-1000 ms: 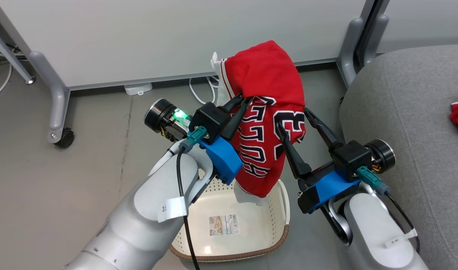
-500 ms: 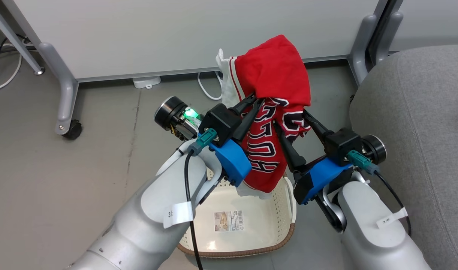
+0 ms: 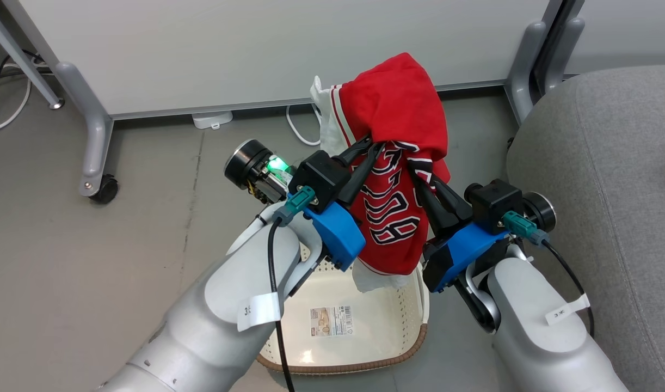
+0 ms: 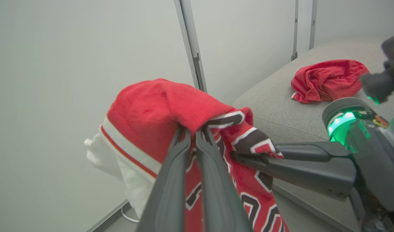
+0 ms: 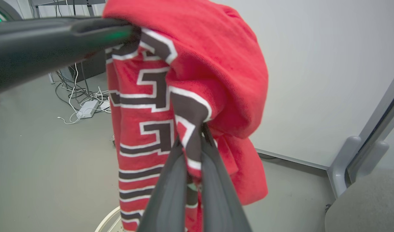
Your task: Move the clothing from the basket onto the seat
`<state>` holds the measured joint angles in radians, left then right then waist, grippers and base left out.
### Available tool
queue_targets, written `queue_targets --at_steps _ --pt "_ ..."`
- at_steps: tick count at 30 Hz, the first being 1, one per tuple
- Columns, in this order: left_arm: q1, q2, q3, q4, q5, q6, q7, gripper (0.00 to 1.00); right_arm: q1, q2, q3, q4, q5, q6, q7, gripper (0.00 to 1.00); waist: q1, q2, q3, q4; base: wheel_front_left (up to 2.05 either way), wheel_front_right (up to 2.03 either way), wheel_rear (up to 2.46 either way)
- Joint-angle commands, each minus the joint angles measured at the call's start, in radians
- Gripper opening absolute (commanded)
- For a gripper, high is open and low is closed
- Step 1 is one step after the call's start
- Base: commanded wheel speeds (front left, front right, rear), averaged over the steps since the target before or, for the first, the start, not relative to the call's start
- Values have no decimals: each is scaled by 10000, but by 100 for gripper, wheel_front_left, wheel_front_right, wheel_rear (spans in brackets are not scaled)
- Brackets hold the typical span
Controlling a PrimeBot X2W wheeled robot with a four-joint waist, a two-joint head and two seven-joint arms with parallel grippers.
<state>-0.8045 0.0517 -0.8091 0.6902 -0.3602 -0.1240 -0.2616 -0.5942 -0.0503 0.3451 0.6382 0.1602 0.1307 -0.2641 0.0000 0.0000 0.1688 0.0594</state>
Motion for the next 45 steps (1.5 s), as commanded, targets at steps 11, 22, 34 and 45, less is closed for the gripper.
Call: queue_targets --at_steps 11,22,34,45 --pt "-25 -14 98 32 74 -10 -51 100 -4 1 18 -247 91 1 -6 0 0 0 66 -74 0 0 0" --pt "50 -11 217 76 275 -4 -51 100 89 0 -120 -548 229 1 -6 0 0 0 179 -281 0 0 0" --pt "457 204 413 -462 563 4 -49 100 -127 0 -1407 -1825 111 1 -8 0 0 0 764 -1515 0 0 0" --pt "951 298 41 -1070 925 -63 -49 100 241 4 -2776 -3310 -285 1 -6 0 0 0 1313 -2843 0 0 0"
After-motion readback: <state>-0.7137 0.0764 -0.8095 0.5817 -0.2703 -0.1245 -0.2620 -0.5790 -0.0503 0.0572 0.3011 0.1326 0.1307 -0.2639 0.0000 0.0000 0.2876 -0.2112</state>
